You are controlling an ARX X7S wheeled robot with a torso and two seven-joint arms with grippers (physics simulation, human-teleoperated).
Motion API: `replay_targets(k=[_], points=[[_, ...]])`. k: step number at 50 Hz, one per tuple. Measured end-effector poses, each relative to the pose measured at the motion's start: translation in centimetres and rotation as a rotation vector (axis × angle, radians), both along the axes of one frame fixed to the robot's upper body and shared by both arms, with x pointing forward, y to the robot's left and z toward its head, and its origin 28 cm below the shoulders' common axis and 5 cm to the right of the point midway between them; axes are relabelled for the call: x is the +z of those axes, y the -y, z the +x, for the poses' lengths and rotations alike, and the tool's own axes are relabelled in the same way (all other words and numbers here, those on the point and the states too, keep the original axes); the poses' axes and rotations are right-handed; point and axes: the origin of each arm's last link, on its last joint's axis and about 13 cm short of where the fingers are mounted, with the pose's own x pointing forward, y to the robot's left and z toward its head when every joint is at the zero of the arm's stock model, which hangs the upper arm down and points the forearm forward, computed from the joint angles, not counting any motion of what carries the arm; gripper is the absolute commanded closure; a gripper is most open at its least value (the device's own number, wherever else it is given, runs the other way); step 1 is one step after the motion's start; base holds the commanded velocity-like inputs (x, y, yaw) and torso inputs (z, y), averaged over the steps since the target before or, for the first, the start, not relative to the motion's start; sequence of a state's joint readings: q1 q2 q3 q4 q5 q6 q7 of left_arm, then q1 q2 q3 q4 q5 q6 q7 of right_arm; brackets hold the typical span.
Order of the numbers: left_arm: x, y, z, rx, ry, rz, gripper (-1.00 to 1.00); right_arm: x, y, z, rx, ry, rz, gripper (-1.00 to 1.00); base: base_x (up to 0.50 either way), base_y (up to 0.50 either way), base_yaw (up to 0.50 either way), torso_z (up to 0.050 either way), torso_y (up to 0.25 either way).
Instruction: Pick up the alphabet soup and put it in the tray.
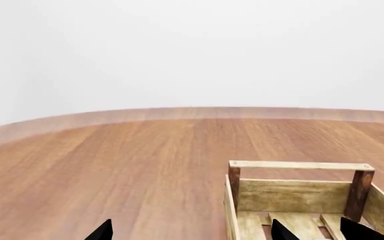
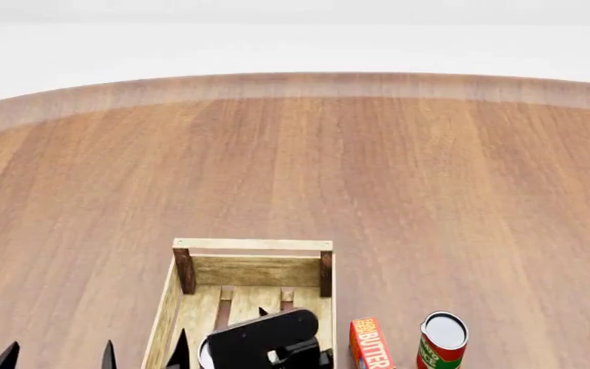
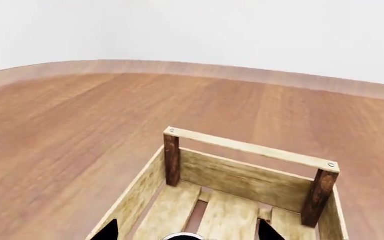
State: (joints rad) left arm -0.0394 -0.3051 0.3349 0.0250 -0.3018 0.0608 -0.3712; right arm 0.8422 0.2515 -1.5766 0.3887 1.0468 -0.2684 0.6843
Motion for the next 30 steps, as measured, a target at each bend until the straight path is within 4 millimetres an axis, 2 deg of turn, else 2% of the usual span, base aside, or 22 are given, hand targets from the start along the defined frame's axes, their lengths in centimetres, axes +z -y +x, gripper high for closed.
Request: replay_targets(k=[30], points=[[2.5, 0.1, -0.9, -0.008, 0.096, 0.004, -1.00, 4.1, 2.5, -3.6, -0.058, 0.265, 0.078, -1.00, 0.00, 0.00, 0.00, 0.000, 0.000]])
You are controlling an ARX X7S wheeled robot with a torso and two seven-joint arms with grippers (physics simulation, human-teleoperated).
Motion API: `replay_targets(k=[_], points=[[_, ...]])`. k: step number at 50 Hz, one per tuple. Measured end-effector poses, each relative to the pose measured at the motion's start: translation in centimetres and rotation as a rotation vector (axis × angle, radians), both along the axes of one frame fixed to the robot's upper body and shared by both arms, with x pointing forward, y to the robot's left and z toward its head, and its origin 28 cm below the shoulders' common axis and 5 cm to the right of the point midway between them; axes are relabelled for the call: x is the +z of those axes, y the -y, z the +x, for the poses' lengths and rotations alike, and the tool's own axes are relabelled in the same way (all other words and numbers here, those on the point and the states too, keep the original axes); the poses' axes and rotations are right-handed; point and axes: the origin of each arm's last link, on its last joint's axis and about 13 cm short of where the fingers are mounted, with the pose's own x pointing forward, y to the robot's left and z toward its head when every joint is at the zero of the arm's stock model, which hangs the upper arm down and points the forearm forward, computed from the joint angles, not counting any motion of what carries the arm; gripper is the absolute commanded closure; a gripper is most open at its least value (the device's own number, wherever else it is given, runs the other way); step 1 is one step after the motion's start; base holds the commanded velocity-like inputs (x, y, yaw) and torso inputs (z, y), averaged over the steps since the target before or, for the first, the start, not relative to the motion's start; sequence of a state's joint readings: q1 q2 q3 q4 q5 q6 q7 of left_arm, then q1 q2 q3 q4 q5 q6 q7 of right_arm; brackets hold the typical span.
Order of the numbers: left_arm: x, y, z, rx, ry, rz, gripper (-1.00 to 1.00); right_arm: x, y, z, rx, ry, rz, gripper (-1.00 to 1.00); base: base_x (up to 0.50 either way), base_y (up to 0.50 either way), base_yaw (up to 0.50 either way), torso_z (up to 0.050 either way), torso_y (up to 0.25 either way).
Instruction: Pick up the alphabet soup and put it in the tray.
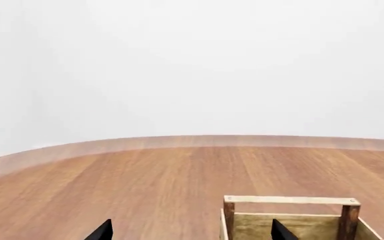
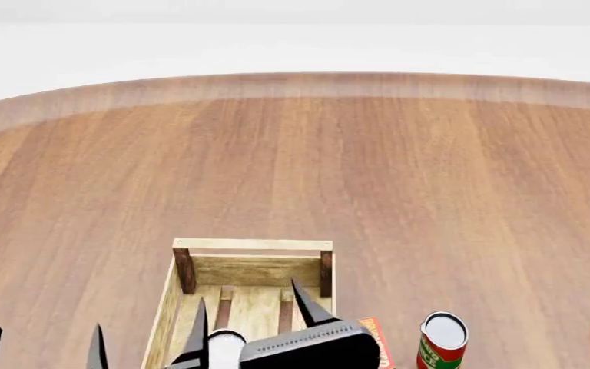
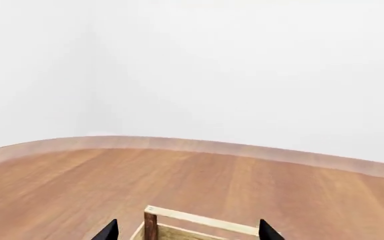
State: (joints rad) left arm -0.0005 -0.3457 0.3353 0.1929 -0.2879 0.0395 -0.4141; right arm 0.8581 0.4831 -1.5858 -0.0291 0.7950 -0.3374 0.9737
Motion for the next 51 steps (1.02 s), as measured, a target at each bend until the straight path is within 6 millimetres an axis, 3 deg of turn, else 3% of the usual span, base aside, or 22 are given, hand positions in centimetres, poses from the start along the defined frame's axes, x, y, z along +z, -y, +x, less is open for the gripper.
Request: replay_targets(k=[51], points=[[4.1, 0.4, -1.7, -0.011, 0.157, 0.003, -1.00, 6.7, 3.1, -3.3, -0.076, 0.269, 0.058, -1.00, 0.00, 0.00, 0.00, 0.000, 0.000]])
